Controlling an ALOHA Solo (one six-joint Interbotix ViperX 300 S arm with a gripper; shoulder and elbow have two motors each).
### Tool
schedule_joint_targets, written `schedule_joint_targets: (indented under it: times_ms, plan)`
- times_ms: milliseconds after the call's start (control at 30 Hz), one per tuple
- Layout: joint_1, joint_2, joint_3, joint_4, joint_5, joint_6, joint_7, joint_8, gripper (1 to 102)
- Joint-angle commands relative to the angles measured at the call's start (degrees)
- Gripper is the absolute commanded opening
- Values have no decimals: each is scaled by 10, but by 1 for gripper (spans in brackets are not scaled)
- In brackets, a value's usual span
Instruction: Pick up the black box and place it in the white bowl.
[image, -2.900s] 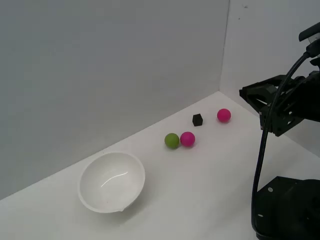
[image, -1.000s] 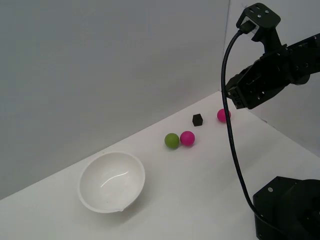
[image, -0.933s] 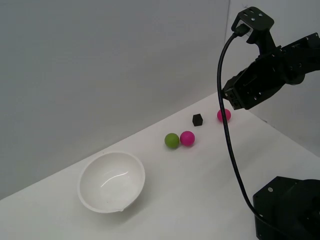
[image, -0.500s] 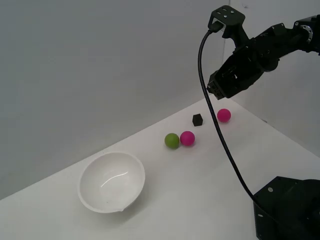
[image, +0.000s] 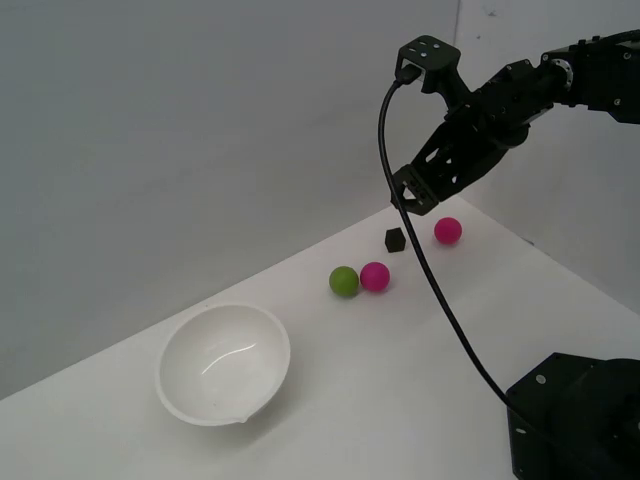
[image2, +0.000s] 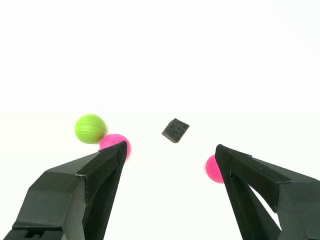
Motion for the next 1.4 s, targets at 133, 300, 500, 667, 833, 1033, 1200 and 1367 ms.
schedule_joint_targets:
  times_ms: [133,300,500,667,833,1033,1200,1367]
  plan:
    - [24,-15,-12,-17,-21,11,-36,3,100]
    - [27,-59,-57,-24,-28,11,-46,3,100]
    - [30,-115,-112,-41,-45,9,-48,3,100]
    - [31,-162,-158,-57,-62,-2,-48,3,100]
    - [31,-196,-192,-70,-75,-3,-48,3,99]
    - [31,-227,-225,-88,-92,-3,-48,3,99]
    - [31,-252,-250,-97,-101,-4,-48,3,99]
    - [31,-276,-273,-97,-102,-4,-48,3,99]
